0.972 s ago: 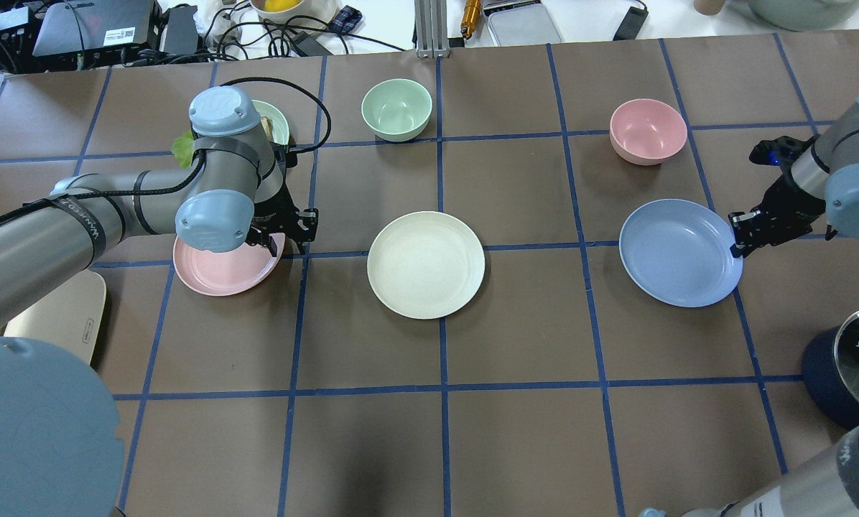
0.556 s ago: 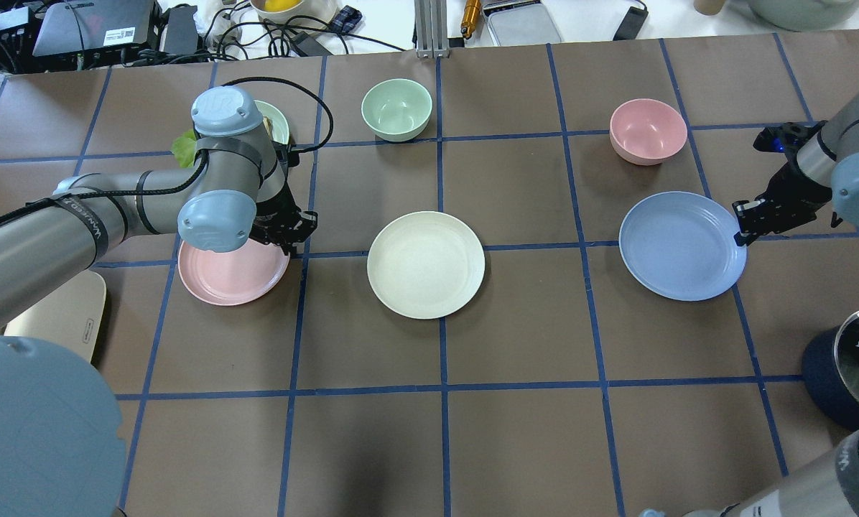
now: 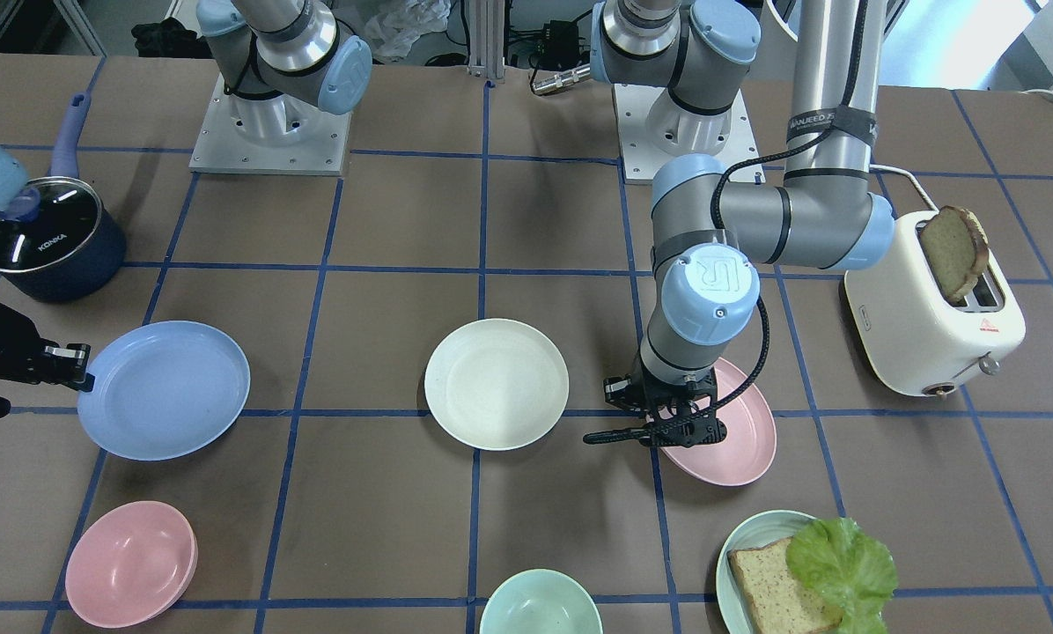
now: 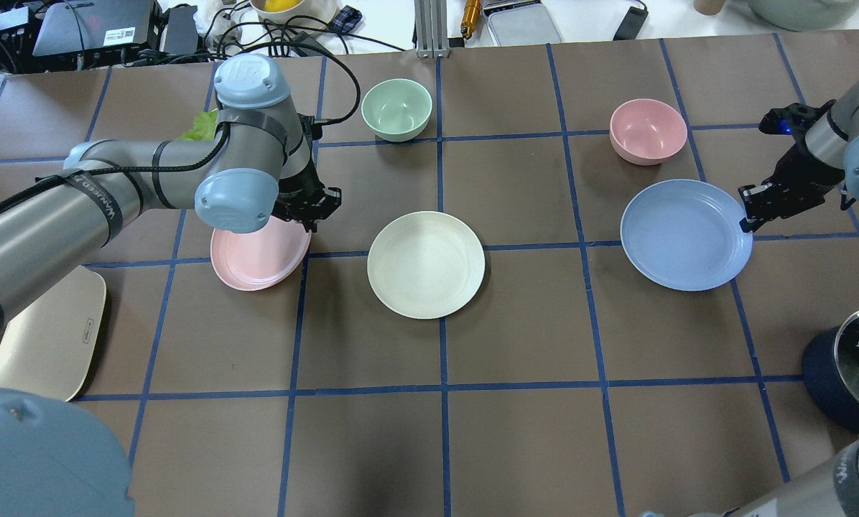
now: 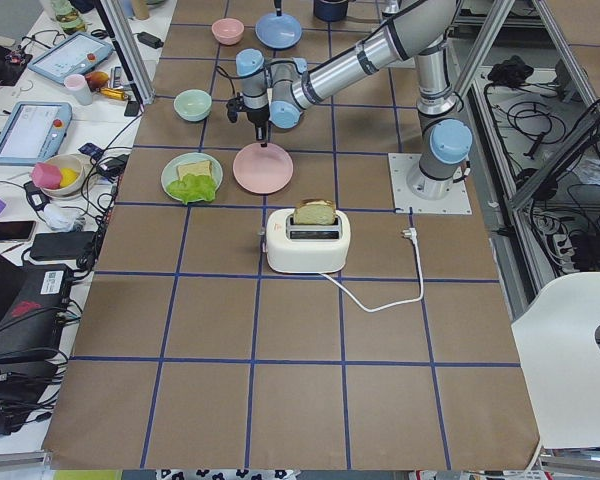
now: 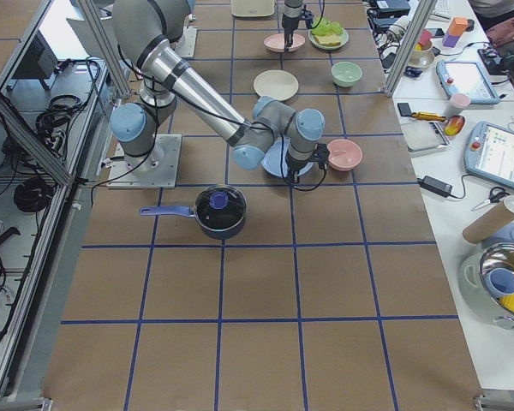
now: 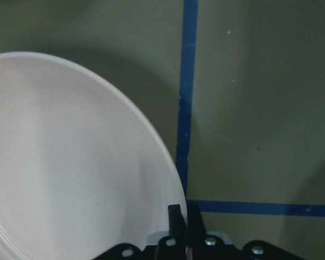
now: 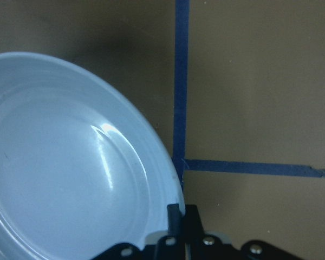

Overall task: Stack three plates with pink and blue
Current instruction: 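Carry pink plate onto the cream plate with left gripper while right lifts blue plate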

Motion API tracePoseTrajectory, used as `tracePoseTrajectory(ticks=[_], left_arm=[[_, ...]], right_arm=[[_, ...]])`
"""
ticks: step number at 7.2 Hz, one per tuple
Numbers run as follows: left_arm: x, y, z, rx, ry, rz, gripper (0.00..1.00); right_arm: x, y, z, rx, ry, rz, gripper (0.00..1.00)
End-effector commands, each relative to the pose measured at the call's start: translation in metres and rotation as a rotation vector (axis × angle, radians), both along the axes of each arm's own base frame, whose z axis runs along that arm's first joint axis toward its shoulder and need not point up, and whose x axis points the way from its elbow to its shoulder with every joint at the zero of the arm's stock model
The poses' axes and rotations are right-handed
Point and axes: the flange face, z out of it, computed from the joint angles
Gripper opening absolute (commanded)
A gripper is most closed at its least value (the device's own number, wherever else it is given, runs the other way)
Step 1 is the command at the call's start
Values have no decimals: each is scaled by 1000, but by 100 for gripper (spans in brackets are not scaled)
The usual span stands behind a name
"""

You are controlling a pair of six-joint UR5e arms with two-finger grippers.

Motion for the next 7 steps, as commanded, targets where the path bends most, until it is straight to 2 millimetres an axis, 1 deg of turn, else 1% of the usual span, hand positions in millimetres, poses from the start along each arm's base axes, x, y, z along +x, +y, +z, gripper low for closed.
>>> tracePoseTrajectory(ticks=[1, 2, 3, 4, 5, 6, 7], left_arm=[[-94, 2, 38, -9, -1, 83, 0], [-141, 12, 42, 2, -3, 113, 0], [-182, 17, 39, -15, 1, 160, 0], [-211, 17, 40, -26, 9, 158, 0], [-248, 35, 36, -21, 28, 204, 0], [-261, 47, 22, -3, 9, 200, 0], [-261, 47, 19, 3, 7, 196, 0]], right_arm=[[-1, -12, 15, 19, -8, 8, 0], [-1, -12, 16, 18, -8, 7, 0], [-1, -12, 15, 22, -10, 7, 0], [-1, -13, 16, 21, -8, 8, 0], [-1, -12, 17, 20, -4, 7, 0], [0, -12, 17, 19, -5, 7, 0], [0, -12, 19, 17, -3, 7, 0]])
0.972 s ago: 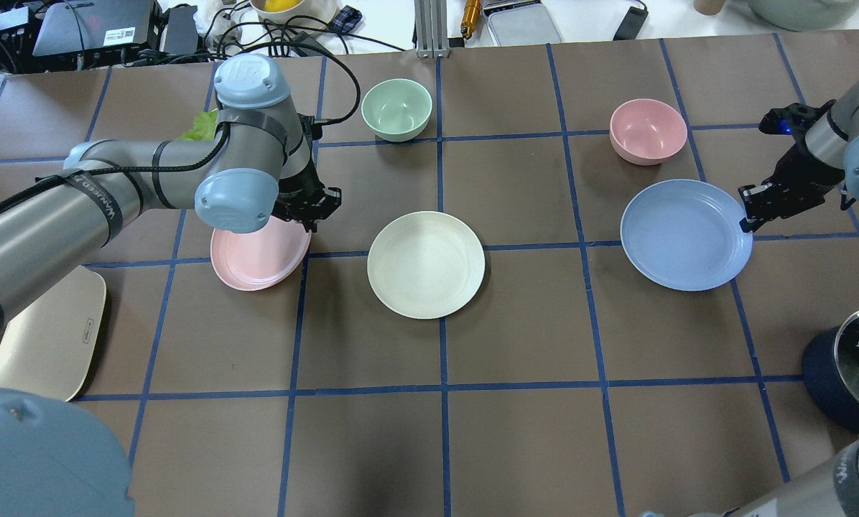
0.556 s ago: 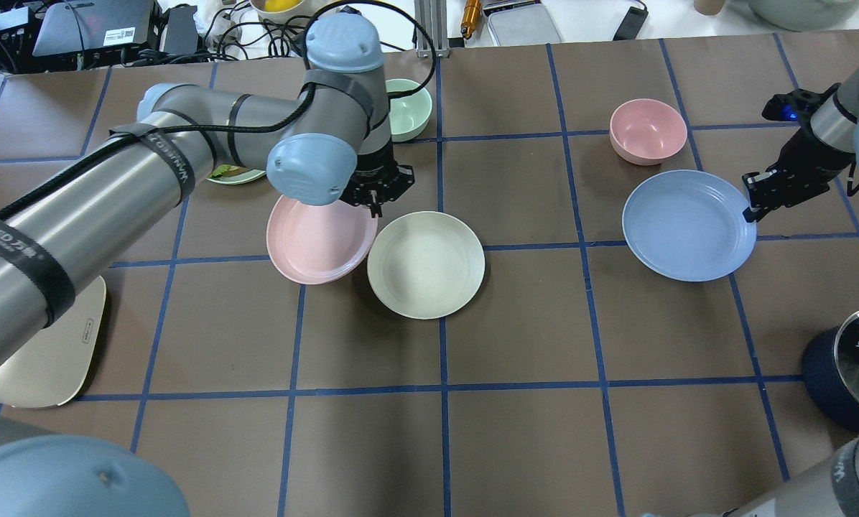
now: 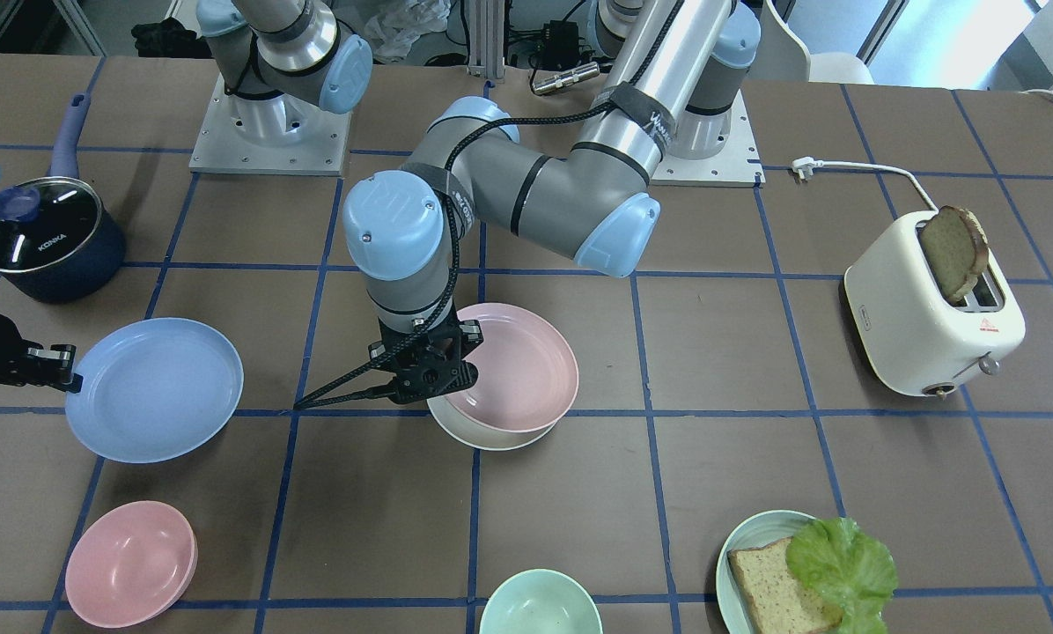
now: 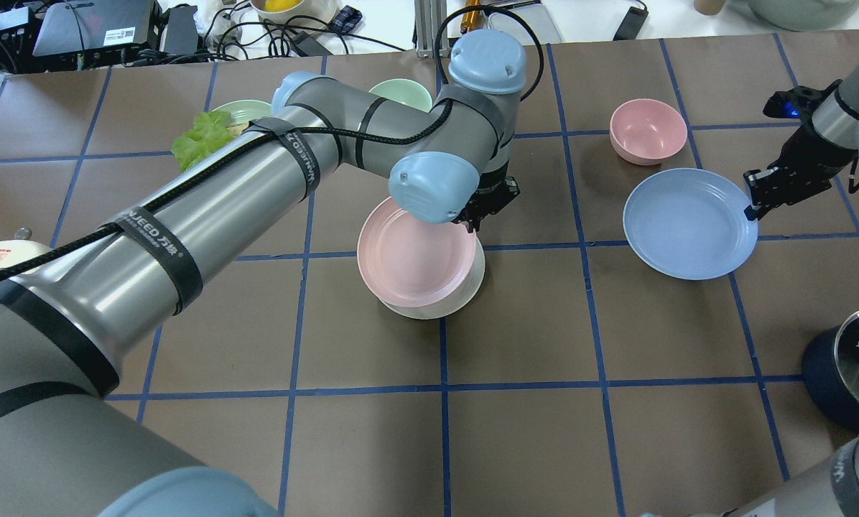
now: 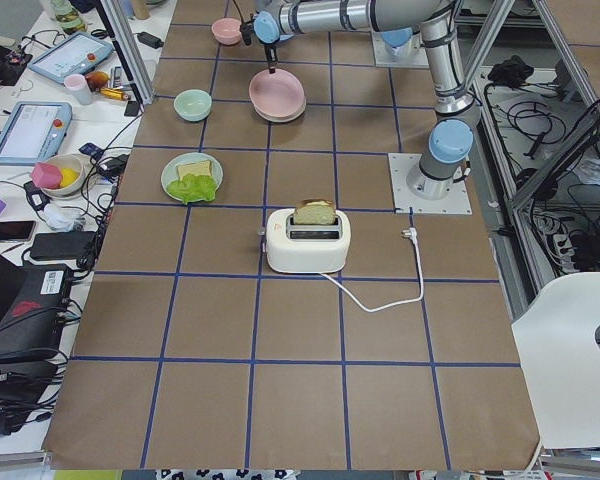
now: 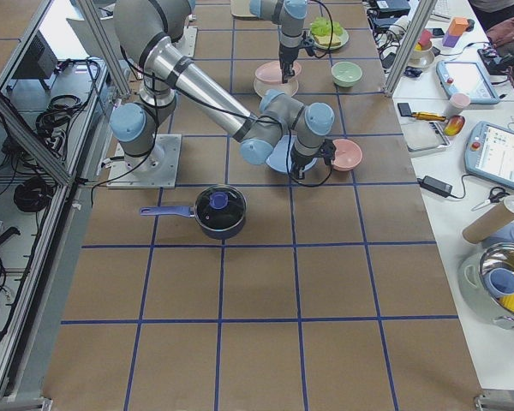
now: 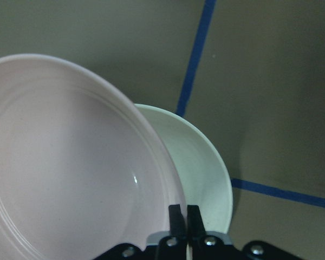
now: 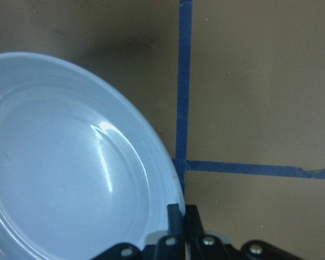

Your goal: Stack three plates with pink and blue

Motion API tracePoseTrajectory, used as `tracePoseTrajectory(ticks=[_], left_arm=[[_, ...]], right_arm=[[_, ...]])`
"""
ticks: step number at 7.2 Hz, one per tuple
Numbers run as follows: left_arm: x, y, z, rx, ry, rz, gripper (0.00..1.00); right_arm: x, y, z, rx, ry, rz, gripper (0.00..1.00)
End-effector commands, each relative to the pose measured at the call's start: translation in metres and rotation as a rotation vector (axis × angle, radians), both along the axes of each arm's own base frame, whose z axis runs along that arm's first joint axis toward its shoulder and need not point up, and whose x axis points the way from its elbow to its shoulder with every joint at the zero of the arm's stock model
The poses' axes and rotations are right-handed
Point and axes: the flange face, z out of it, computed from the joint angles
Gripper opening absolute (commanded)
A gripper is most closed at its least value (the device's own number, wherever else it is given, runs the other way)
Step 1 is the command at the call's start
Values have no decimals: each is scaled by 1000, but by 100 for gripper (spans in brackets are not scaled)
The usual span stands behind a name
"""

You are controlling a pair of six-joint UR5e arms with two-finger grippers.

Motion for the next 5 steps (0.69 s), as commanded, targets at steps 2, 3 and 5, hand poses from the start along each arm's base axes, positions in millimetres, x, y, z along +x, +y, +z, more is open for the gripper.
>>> tracePoseTrajectory(ticks=[2, 3, 5], left_arm=[[-10, 7, -23, 31, -17, -9, 99], [-9, 4, -24, 20, -12, -8, 100], [34, -23, 18, -14, 24, -18, 100]], right_arm=[[2, 0, 3, -5, 2, -2, 0], [12, -2, 6, -6, 10, 10, 0], [35, 1, 25, -5, 20, 8, 0]])
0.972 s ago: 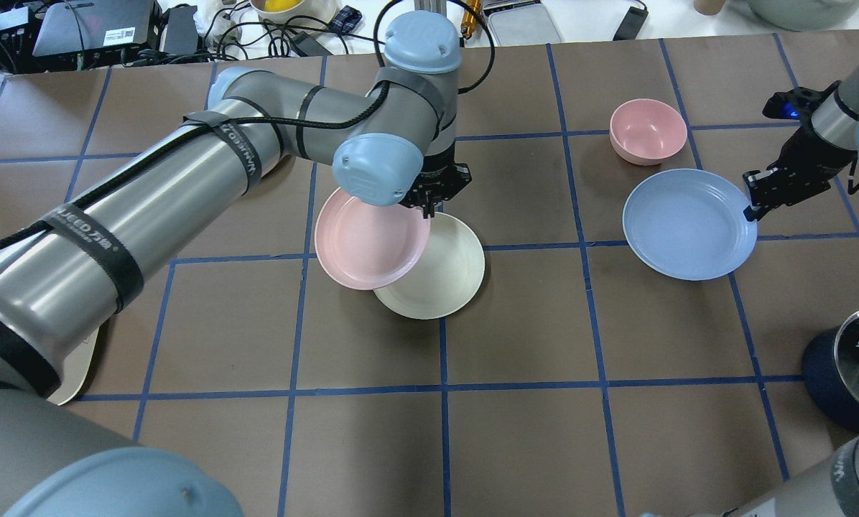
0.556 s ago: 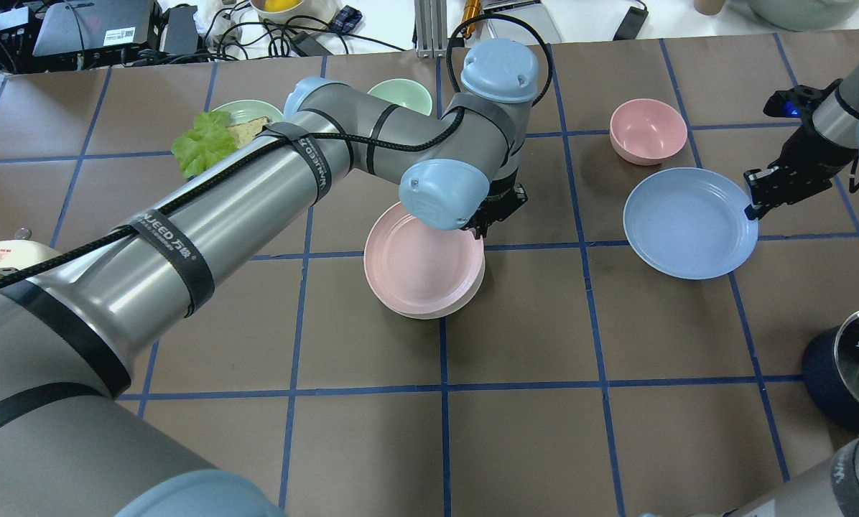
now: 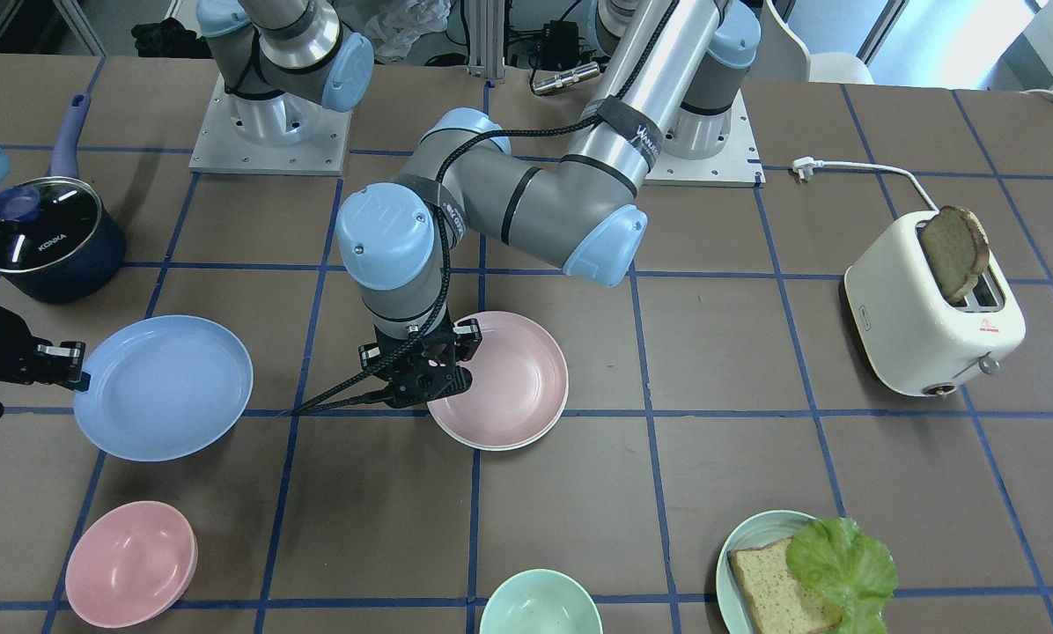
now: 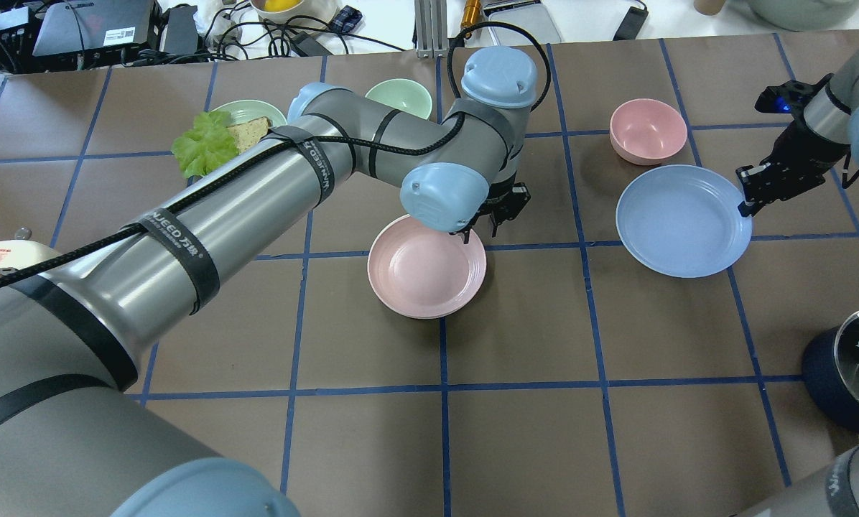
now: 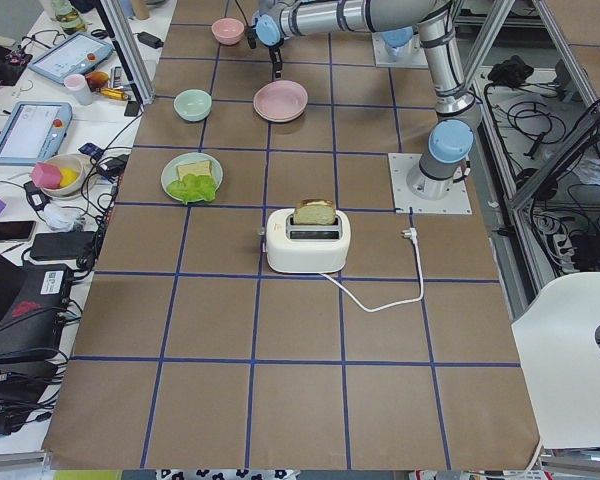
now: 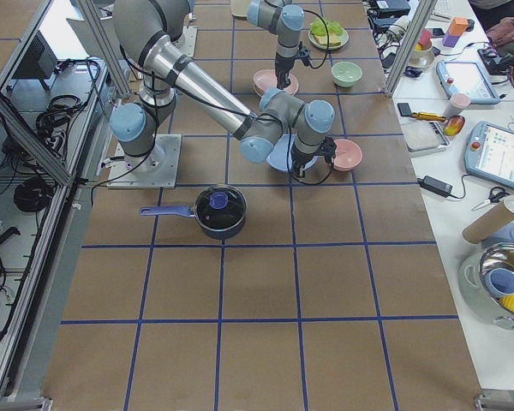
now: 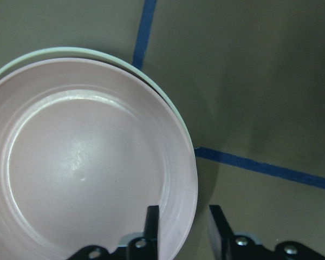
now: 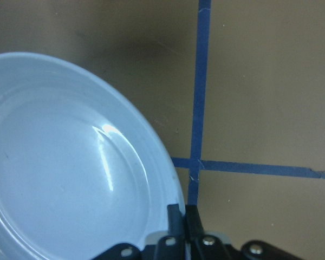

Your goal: Stack three plates with pink and blue

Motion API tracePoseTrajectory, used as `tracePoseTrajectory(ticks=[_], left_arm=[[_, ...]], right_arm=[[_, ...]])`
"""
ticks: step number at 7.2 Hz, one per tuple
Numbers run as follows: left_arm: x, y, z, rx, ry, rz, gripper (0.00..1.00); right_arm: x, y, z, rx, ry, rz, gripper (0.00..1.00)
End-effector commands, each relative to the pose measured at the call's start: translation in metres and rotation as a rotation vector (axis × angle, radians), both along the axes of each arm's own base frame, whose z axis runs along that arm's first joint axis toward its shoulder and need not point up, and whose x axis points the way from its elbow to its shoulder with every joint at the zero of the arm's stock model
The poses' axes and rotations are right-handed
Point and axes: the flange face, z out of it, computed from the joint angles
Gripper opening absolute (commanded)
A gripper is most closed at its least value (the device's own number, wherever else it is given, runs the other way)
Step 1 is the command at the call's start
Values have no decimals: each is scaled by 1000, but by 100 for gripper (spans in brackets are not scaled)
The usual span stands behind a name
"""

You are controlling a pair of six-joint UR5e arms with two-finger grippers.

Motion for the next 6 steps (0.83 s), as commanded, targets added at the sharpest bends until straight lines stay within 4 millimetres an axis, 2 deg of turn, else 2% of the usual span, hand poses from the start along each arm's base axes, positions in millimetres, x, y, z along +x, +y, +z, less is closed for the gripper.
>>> tracePoseTrajectory(ticks=[1, 2, 3, 4, 5, 6], left_arm=[[72, -30, 54, 13, 50, -80, 100], [121, -37, 87, 49, 69, -114, 100], [174, -40, 118, 64, 78, -168, 100], [221, -31, 149, 96, 84, -177, 100], [243, -9, 185, 98, 85, -177, 100], [252, 16, 217, 83, 84, -187, 100]], right_arm=[[41, 6, 26, 1, 12, -7, 0], [74, 12, 37, 8, 3, -16, 0], [117, 18, 43, 27, 4, -72, 0], [173, 25, 47, 24, 17, -32, 0], [225, 34, 52, 20, 24, -33, 0], [284, 46, 54, 25, -38, -63, 0]])
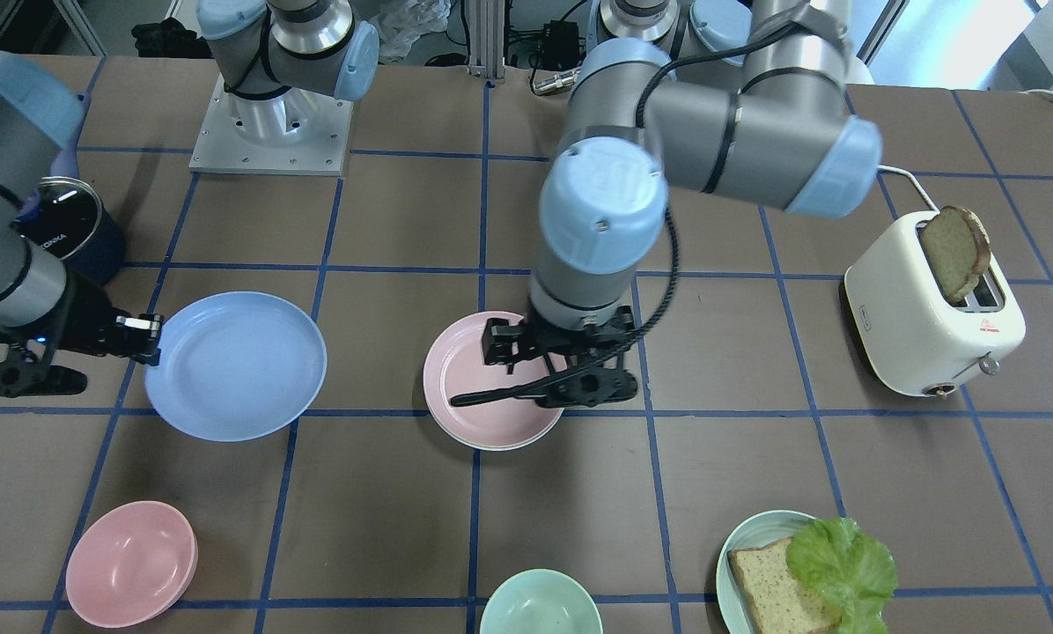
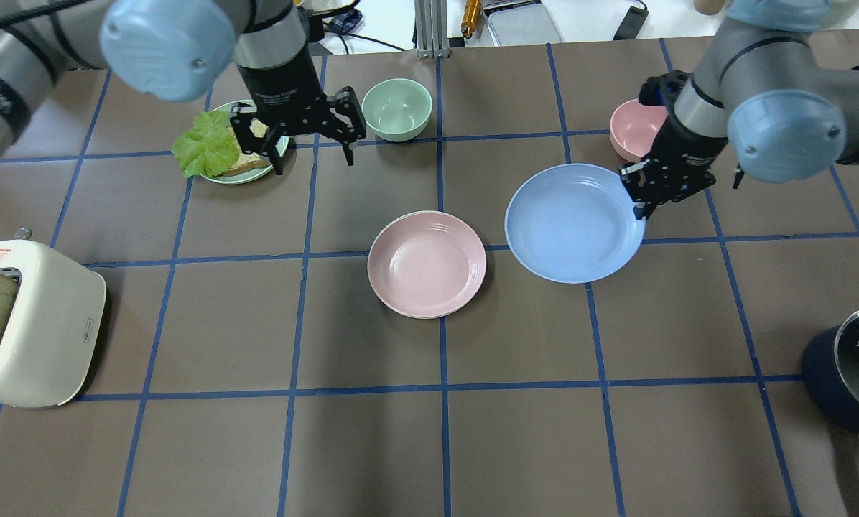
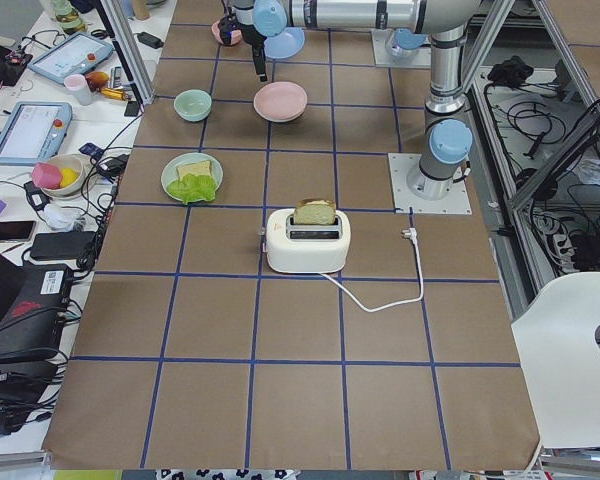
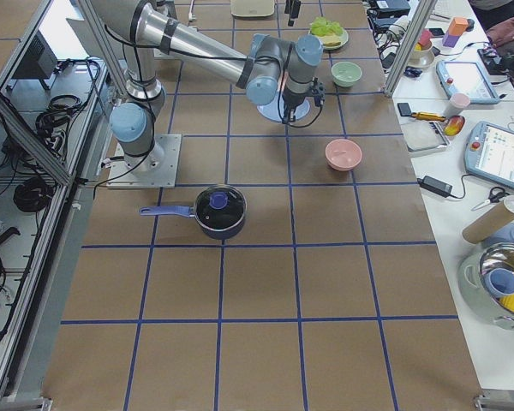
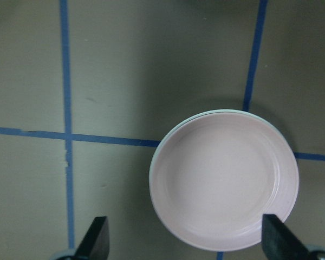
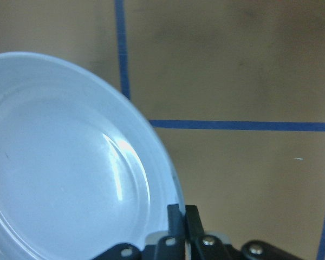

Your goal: Stack three plates with pink and blue

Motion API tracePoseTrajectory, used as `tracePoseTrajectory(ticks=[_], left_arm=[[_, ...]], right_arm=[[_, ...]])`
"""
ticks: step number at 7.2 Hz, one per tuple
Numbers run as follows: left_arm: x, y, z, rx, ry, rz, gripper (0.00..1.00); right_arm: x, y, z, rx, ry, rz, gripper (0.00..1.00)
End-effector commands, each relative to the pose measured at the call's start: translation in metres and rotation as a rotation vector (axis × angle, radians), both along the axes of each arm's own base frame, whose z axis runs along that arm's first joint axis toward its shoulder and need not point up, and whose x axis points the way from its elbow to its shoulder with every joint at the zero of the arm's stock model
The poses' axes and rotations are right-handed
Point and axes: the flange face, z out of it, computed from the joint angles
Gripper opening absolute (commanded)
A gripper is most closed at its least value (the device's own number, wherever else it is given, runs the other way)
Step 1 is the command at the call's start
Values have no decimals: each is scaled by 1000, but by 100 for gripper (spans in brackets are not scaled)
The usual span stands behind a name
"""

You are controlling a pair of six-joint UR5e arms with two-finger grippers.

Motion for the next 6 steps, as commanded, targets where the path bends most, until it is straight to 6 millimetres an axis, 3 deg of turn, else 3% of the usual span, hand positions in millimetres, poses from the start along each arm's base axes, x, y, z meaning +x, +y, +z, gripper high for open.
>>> tracePoseTrajectory(ticks=[1, 2, 4, 6], left_arm=[[25, 44, 67, -59, 5, -21, 100], [25, 50, 64, -57, 10, -26, 100], [31, 54, 68, -68, -12, -24, 100], [37, 53, 68, -73, -26, -10, 100]], right_arm=[[118, 24, 1, -43, -53, 2, 0], [140, 41, -20, -28, -54, -13, 0], [158, 65, -76, -90, -72, -23, 0], [168, 59, -84, -108, -76, -51, 0]])
